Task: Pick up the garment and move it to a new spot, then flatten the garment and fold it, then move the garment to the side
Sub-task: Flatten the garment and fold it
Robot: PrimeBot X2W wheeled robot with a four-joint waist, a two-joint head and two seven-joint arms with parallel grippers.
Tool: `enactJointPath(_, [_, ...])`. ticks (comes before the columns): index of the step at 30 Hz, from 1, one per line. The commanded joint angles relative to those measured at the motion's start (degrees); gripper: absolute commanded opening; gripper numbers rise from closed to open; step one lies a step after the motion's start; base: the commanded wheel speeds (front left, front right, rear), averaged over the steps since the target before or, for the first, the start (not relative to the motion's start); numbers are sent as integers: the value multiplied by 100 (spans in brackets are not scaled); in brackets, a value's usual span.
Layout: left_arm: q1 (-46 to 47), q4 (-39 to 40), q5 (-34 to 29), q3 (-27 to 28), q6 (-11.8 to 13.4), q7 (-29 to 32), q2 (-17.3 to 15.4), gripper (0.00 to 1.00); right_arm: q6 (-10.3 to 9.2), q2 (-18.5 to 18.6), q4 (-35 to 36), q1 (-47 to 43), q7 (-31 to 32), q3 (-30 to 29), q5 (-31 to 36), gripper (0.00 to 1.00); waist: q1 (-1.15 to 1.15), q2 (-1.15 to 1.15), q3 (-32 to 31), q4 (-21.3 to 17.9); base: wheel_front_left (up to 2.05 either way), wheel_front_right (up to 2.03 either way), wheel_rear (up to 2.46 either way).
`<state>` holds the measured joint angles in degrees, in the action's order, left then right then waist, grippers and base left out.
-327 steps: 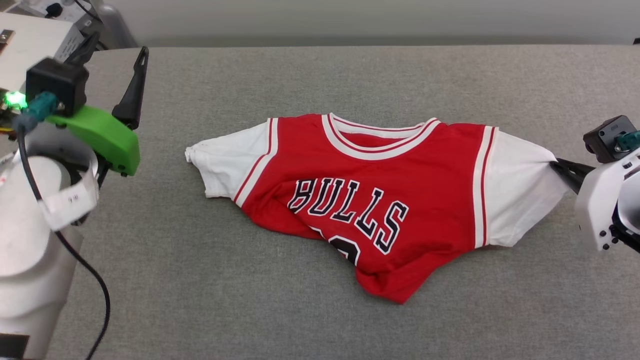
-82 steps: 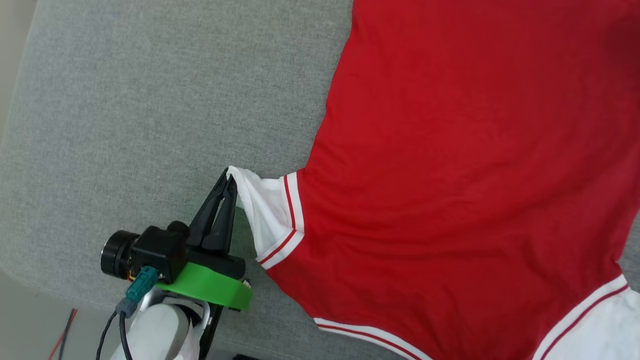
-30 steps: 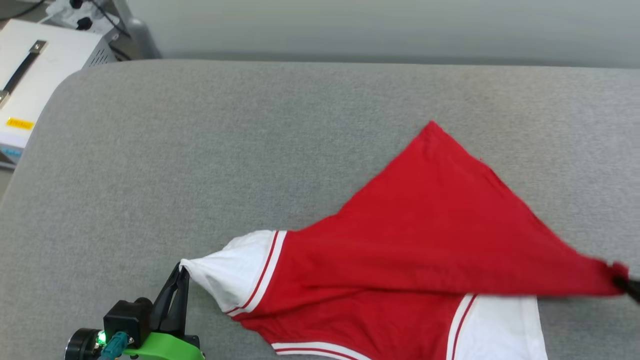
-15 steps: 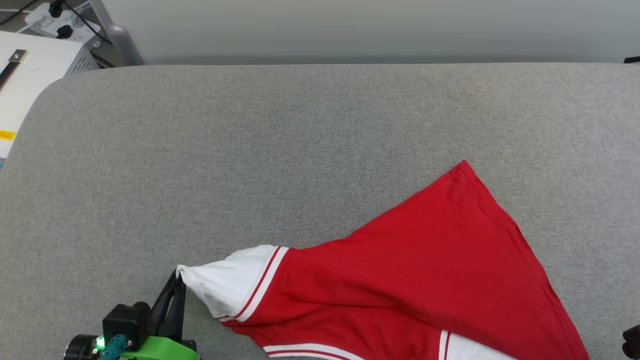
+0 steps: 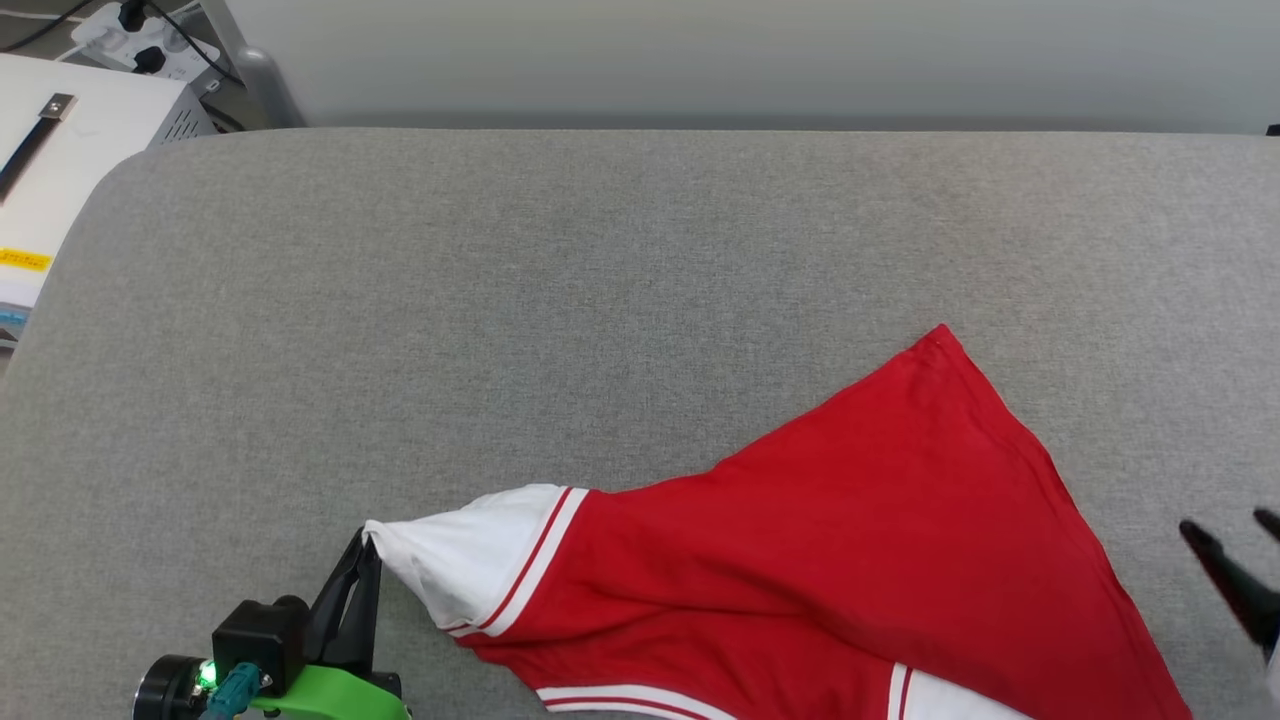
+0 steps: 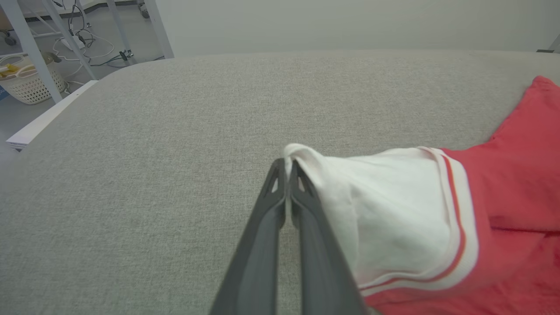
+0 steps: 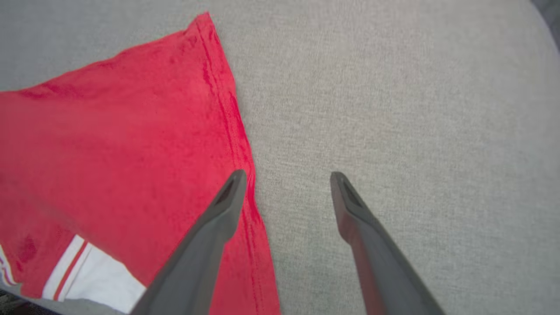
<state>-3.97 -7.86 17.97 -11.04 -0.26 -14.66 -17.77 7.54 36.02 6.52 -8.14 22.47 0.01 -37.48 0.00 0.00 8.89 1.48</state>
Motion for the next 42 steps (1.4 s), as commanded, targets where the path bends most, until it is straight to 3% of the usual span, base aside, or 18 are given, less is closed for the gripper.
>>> enactJointPath(1, [121, 52, -63, -7, -16, -34, 21, 0, -5, 81, 182, 279, 41, -96, 70, 100, 0, 0, 60, 49, 0, 0, 0])
enactJointPath(6, [251, 128, -108, -32, -50, -34, 42, 0, -5, 300, 554, 1130, 373, -45, 123, 100, 0, 0, 256, 161, 0, 0, 0])
enactJointPath(10, [401, 194, -168, -71, -69, -34, 84, 0, -5, 497, 472, 2059, 765, 453, 107, 100, 0, 0, 476, 260, 0, 0, 0])
enactJointPath(17, [728, 298, -291, -171, -133, -34, 175, 0, -5, 756, -158, 3658, 1643, 1814, -92, 100, 0, 0, 833, 474, 0, 0, 0])
enactJointPath(25, [979, 370, -409, -245, -205, -34, 296, 0, -5, 586, -1344, 4840, 2499, 3056, -277, 100, 0, 0, 1105, 699, 0, 0, 0])
enactJointPath(36, [1118, 366, -502, -221, -268, -34, 451, 0, -5, 232, -3125, 5351, 2317, 4243, -104, 100, 0, 0, 1265, 884, 0, 0, 0])
enactJointPath(41, [1126, 339, -538, -184, -295, -34, 487, 0, -5, 103, -3456, 5318, 2107, 4670, -335, 100, 0, 0, 1243, 878, 0, 0, 0])
enactJointPath(42, [1119, 334, -545, -171, -299, -34, 489, 0, -5, 89, -3459, 5344, 2028, 4757, -389, 44, 0, 0, 1233, 863, 0, 0, 0])
